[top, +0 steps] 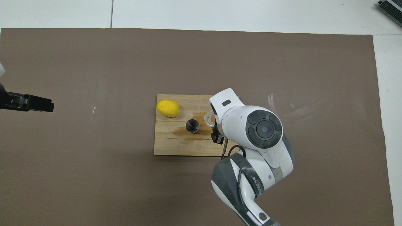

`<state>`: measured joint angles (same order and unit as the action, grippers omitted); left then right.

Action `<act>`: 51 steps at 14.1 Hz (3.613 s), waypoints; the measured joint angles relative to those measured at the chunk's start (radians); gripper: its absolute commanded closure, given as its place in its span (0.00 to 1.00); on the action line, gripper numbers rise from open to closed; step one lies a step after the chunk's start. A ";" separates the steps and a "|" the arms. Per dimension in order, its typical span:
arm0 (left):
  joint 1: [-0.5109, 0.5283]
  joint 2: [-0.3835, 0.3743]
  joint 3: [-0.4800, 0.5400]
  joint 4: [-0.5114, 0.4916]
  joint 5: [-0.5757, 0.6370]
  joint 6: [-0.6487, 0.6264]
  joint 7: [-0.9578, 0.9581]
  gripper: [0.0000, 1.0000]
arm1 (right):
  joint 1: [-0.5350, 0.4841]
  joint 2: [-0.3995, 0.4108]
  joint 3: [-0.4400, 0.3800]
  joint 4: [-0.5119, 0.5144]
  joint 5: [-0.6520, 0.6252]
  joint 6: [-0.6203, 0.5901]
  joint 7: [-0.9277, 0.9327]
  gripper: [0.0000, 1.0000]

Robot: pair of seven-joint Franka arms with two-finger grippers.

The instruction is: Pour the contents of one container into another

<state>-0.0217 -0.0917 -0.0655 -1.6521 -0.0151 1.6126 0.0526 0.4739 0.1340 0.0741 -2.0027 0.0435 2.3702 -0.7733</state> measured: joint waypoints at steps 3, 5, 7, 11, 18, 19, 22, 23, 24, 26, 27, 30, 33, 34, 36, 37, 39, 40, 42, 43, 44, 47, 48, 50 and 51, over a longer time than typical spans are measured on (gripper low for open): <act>0.000 0.000 0.000 0.000 0.000 0.000 0.000 0.00 | 0.022 0.006 0.000 0.019 -0.061 -0.033 0.030 0.75; 0.000 0.000 -0.001 0.000 0.000 0.000 0.000 0.00 | 0.034 0.007 0.000 0.032 -0.101 -0.059 0.036 0.75; 0.000 0.001 -0.001 0.000 0.000 -0.001 -0.001 0.00 | 0.048 0.007 0.000 0.037 -0.128 -0.072 0.038 0.76; 0.000 0.002 -0.001 0.000 0.000 -0.004 -0.001 0.00 | 0.077 0.008 0.000 0.040 -0.185 -0.097 0.045 0.76; 0.000 0.005 -0.002 0.000 0.000 -0.005 -0.004 0.00 | 0.084 0.017 0.000 0.062 -0.267 -0.098 0.074 0.78; 0.000 0.005 -0.003 0.000 0.000 -0.005 -0.004 0.00 | 0.084 0.019 0.000 0.067 -0.276 -0.100 0.076 0.78; 0.000 0.005 -0.003 -0.001 0.000 -0.005 -0.005 0.00 | 0.094 0.038 0.000 0.107 -0.297 -0.137 0.077 0.78; 0.000 0.005 -0.003 -0.001 0.000 -0.005 -0.005 0.00 | 0.096 0.046 0.000 0.125 -0.305 -0.150 0.078 0.78; 0.000 0.005 -0.003 -0.001 0.000 -0.005 -0.005 0.00 | 0.097 0.055 0.000 0.141 -0.306 -0.159 0.078 0.78; 0.000 0.005 -0.003 -0.001 0.000 -0.005 -0.005 0.00 | 0.098 0.068 0.000 0.161 -0.325 -0.178 0.078 0.78; -0.001 0.005 -0.003 -0.001 0.000 -0.005 -0.005 0.00 | 0.099 0.071 0.000 0.165 -0.345 -0.183 0.078 0.78; -0.001 0.005 -0.004 -0.001 0.000 -0.006 -0.005 0.00 | 0.115 0.076 0.000 0.169 -0.385 -0.200 0.078 0.78; -0.002 0.005 -0.004 -0.001 0.000 -0.006 -0.005 0.00 | 0.136 0.085 0.000 0.175 -0.412 -0.213 0.079 0.78; -0.003 0.005 -0.004 -0.001 0.000 -0.006 -0.005 0.00 | 0.139 0.089 0.000 0.180 -0.426 -0.217 0.079 0.78; -0.003 0.005 -0.004 -0.001 0.000 -0.006 -0.005 0.00 | 0.140 0.098 0.000 0.192 -0.436 -0.224 0.079 0.78; -0.003 0.005 -0.004 -0.001 0.000 -0.005 -0.005 0.00 | 0.140 0.102 0.000 0.196 -0.441 -0.226 0.079 0.78; -0.005 0.006 -0.005 -0.001 0.000 -0.004 -0.005 0.00 | 0.140 0.106 0.000 0.199 -0.455 -0.227 0.079 0.78; -0.007 0.008 -0.005 -0.001 0.000 -0.004 -0.005 0.00 | 0.140 0.107 0.000 0.200 -0.462 -0.228 0.079 0.78; -0.011 0.016 -0.005 -0.001 0.000 -0.001 0.005 0.00 | 0.151 0.108 -0.001 0.200 -0.477 -0.231 0.079 0.78; -0.011 0.019 -0.005 -0.001 -0.001 0.000 0.016 0.00 | 0.162 0.109 -0.001 0.200 -0.487 -0.234 0.080 0.78; -0.011 0.022 -0.005 -0.001 -0.002 0.001 0.027 0.00 | 0.170 0.110 0.000 0.200 -0.499 -0.240 0.084 0.79; -0.011 0.024 -0.005 -0.001 -0.003 0.006 0.040 0.00 | 0.180 0.110 -0.001 0.200 -0.522 -0.261 0.086 0.80; -0.011 0.024 -0.005 -0.001 -0.003 0.008 0.041 0.00 | 0.180 0.111 -0.001 0.200 -0.532 -0.265 0.086 0.80; -0.011 0.024 -0.005 -0.001 -0.003 0.010 0.041 0.00 | 0.180 0.111 -0.001 0.200 -0.545 -0.268 0.086 0.80; -0.011 0.024 -0.004 -0.001 -0.003 0.010 0.041 0.00 | 0.180 0.111 -0.001 0.200 -0.549 -0.269 0.086 0.80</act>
<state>-0.0332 -0.0672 -0.0699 -1.6527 -0.0184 1.6227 0.0936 0.6536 0.2452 0.0734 -1.8024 -0.5054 2.1013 -0.6874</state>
